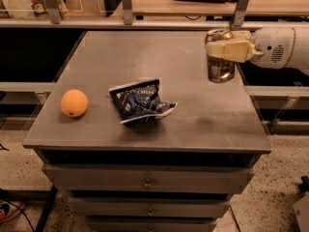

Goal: Place orange can upright

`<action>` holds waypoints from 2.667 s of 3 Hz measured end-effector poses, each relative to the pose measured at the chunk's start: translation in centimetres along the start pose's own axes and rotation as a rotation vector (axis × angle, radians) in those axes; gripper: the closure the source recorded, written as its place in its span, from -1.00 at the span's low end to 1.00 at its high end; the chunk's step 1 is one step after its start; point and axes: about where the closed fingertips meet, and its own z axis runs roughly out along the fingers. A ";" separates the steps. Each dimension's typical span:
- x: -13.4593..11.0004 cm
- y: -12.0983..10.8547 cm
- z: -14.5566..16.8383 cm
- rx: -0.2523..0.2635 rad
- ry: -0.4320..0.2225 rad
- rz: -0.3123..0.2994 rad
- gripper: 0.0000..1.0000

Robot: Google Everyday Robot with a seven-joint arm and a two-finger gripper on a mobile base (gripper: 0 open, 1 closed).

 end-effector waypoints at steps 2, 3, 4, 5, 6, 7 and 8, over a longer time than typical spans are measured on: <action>1.0 -1.6 -1.1 -0.026 -0.062 -0.197 1.00; 1.6 -2.2 -1.8 -0.048 -0.096 -0.261 1.00; 2.7 -2.4 -2.3 -0.071 -0.113 -0.307 1.00; 3.6 -2.7 -2.7 -0.072 -0.127 -0.331 1.00; 4.7 -3.0 -2.8 -0.072 -0.138 -0.333 1.00; 5.8 -3.2 -2.5 -0.075 -0.148 -0.325 1.00; 6.8 -3.8 -2.4 -0.066 -0.170 -0.290 0.65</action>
Offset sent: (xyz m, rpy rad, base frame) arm 0.0127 -0.0351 -0.0194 0.0045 -0.3745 0.0743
